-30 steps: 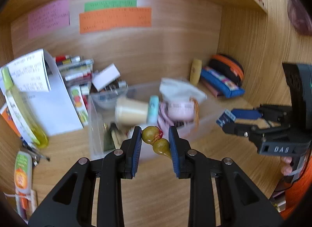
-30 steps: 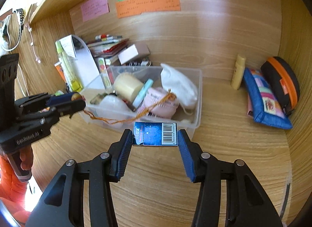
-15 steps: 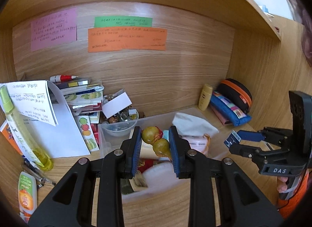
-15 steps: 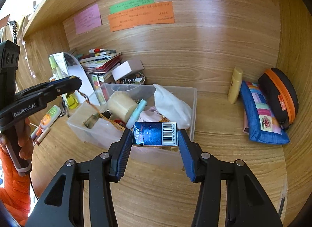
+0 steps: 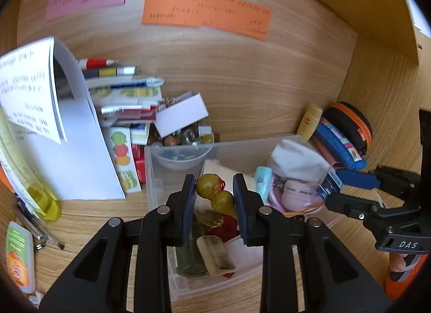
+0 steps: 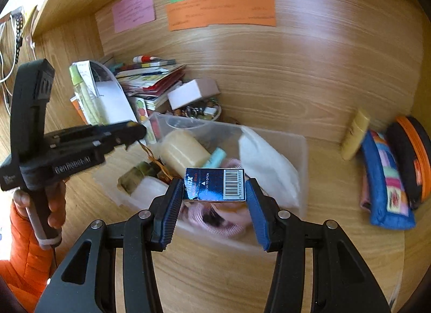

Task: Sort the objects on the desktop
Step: 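Carry the blue card and gourd pendant over the clear box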

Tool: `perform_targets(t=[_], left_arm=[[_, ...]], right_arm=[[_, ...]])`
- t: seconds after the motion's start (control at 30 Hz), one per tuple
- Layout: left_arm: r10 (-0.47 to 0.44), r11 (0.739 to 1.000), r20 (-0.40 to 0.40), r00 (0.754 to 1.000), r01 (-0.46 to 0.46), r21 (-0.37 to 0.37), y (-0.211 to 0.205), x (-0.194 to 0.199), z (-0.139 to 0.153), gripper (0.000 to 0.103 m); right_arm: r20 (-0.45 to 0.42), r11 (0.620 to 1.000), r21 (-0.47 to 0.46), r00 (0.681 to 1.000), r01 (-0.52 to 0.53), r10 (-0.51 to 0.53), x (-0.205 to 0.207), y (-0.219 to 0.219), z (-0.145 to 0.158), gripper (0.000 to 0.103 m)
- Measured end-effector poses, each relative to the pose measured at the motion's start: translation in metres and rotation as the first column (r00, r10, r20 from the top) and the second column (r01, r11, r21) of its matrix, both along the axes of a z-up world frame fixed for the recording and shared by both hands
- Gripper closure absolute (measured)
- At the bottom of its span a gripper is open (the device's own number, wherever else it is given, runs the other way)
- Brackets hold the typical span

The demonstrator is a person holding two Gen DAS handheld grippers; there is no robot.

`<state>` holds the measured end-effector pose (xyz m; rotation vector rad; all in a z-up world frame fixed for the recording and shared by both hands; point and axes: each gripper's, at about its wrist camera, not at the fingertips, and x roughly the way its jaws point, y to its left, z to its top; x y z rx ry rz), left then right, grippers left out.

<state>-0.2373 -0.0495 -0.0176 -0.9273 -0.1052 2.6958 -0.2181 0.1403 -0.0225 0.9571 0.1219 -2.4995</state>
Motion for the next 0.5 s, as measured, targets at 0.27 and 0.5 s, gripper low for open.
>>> perform_targets(t=[0.27,0.5], left_arm=[[-0.021,1.000,0.033,0.999,0.021,-0.011,0.005,-0.004,-0.011,0.076],[-0.006,1.000,0.065,0.998,0.007,-0.008,0.003,-0.008,-0.016,0.076]], right_arm=[[0.013,1.000,0.028,1.000,-0.011,0.010,-0.021,-0.029,-0.010,0.059],[-0.004,0.998,0.056,1.000,0.023,-0.023,-0.029,-0.036,-0.019,0.059]])
